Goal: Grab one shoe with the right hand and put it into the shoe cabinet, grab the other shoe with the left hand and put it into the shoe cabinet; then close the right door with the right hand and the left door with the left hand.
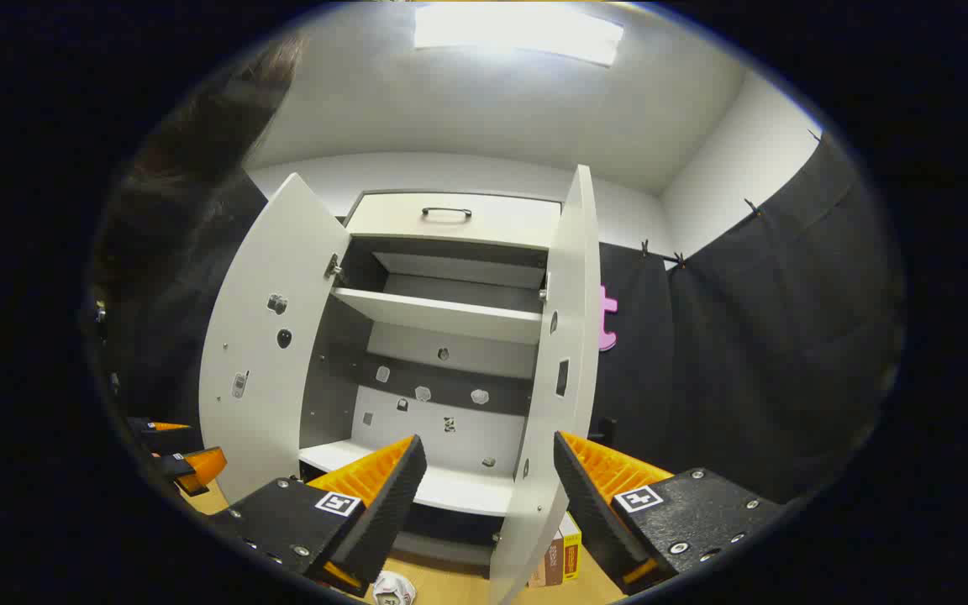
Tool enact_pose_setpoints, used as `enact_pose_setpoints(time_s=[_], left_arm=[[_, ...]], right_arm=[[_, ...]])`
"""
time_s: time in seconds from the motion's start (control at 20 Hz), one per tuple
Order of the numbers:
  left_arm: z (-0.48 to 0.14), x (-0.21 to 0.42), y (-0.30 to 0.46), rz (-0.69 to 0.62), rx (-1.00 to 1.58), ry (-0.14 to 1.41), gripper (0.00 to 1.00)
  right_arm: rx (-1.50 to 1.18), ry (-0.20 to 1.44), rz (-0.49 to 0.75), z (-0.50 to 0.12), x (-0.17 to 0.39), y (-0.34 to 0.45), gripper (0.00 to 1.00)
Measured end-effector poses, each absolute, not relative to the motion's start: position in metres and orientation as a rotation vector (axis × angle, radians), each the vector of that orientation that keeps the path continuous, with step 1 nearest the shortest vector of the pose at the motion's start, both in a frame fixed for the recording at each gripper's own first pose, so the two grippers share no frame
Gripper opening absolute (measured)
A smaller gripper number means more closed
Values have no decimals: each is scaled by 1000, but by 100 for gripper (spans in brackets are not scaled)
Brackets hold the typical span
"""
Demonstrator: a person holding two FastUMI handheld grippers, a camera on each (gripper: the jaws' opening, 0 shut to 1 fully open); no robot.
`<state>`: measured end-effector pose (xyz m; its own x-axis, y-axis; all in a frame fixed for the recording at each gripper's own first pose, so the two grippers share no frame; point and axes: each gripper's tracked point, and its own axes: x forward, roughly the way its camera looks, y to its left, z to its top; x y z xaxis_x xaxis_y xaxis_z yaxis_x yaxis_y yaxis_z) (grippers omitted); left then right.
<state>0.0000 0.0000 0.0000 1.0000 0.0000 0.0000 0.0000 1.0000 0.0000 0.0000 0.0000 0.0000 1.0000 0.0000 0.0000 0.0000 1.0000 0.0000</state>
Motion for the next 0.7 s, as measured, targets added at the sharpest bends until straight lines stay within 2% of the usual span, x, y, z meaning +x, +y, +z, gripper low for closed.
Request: enact_pose_setpoints(time_s=[0.15,0.2,0.25,0.35,0.7], left_arm=[[-12,14,-6,-45,-31,22,94],[-10,18,-5,-55,-22,13,99],[-9,21,-3,-52,-5,4,94],[-10,24,-3,-53,13,10,96],[-6,16,-12,-23,-21,18,96]], right_arm=[[46,43,-69,-21,0,-11,94],[56,43,-96,-26,-1,-13,94],[61,48,-117,-32,-2,-15,97],[59,61,-147,-44,-3,-15,94],[113,110,-93,-77,-8,2,94]])
